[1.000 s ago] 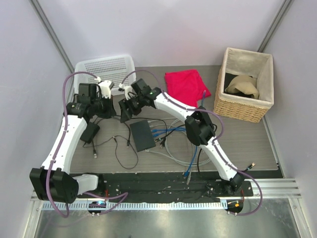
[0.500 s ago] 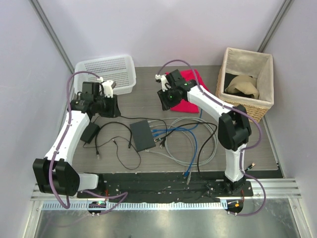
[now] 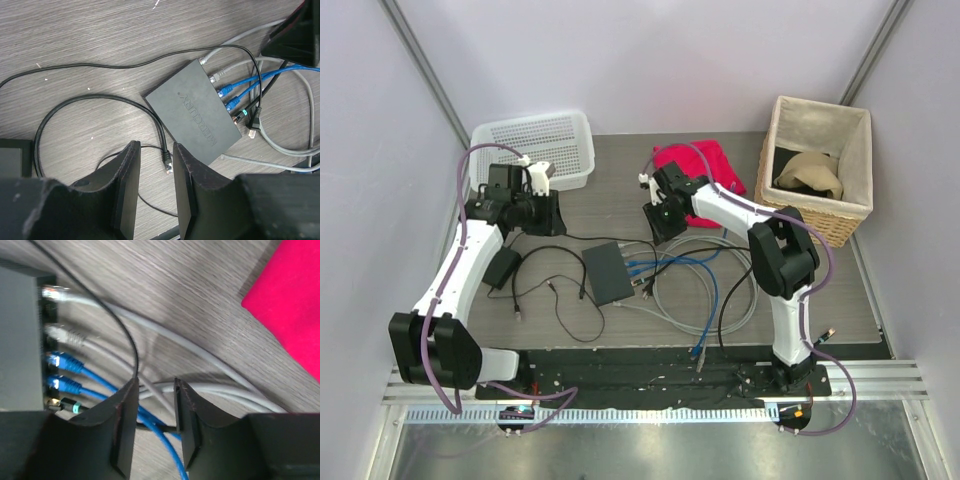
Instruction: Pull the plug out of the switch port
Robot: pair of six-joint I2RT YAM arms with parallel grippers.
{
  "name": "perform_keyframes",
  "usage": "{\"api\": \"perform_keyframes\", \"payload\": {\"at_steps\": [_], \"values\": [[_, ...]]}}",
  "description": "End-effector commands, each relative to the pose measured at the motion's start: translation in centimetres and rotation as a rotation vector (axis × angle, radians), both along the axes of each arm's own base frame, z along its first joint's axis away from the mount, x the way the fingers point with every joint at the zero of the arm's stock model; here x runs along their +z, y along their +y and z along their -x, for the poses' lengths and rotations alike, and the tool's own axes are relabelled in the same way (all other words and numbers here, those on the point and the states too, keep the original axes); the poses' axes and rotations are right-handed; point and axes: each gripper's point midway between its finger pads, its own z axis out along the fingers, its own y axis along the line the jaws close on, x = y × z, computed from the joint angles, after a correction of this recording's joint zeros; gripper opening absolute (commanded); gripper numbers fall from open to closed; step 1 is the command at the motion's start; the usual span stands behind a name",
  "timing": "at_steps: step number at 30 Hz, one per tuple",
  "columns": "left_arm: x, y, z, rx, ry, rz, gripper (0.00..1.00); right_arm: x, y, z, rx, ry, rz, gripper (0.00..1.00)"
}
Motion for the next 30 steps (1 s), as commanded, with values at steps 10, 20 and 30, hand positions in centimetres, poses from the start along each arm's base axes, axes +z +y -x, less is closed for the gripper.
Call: {"api": "perform_keyframes", "payload": {"at_steps": [10, 20, 30], "values": [[-0.2, 0.5, -1.0, 0.030, -0.013, 0.011, 0.37, 1.5, 3.4, -0.7, 0.026, 0.046, -0.164, 0.40], [-0.5, 0.5, -1.2, 0.033, -0.004, 0.019, 0.37, 0.2, 3.3, -0.8, 0.017, 0.085, -0.158, 0.41], [-0.7, 0.7, -1.0, 0.031, -0.004, 0.004, 0.37, -1.3, 3.1, -0.8, 0.019, 0.104, -0.125, 0.19]]}}
